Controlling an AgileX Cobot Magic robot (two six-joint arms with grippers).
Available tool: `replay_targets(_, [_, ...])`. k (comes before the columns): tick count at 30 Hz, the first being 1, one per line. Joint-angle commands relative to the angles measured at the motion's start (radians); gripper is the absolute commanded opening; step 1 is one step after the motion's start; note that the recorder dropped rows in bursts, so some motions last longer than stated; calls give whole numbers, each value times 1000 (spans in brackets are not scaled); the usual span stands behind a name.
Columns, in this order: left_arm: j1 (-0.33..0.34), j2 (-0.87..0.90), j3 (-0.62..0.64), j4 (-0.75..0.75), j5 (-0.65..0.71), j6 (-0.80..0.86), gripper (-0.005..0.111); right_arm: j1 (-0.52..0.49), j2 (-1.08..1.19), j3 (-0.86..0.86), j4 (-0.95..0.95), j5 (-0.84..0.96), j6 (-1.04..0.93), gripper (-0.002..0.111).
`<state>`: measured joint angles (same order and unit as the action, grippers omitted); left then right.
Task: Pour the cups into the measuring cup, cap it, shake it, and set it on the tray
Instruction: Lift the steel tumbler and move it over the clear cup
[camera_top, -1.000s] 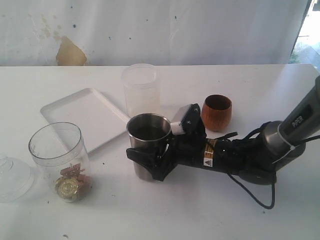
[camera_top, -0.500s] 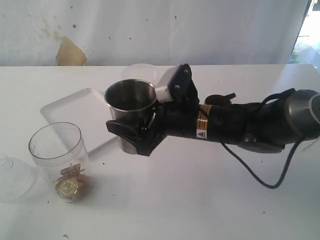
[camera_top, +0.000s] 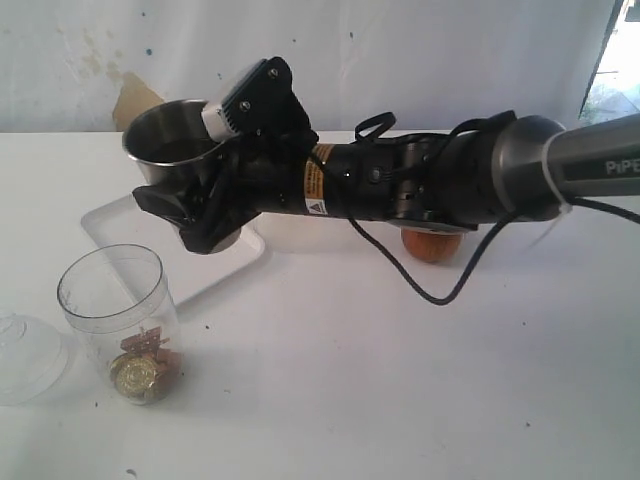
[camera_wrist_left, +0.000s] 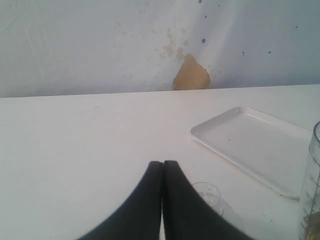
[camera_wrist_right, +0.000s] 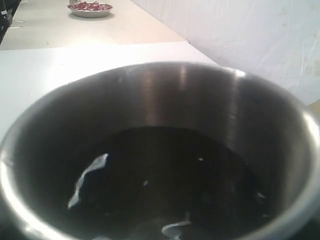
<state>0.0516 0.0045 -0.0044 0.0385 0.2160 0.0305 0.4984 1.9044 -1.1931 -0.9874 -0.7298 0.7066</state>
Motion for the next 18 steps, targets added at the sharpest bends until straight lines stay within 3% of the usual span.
replay_targets(1, [-5,-5,4,0,-12,-4,1,1,30,-65,25,-35,9,0])
replay_targets(18, [-5,-5,4,0,-12,-4,1,10,63,-101,2,-84,-95,0])
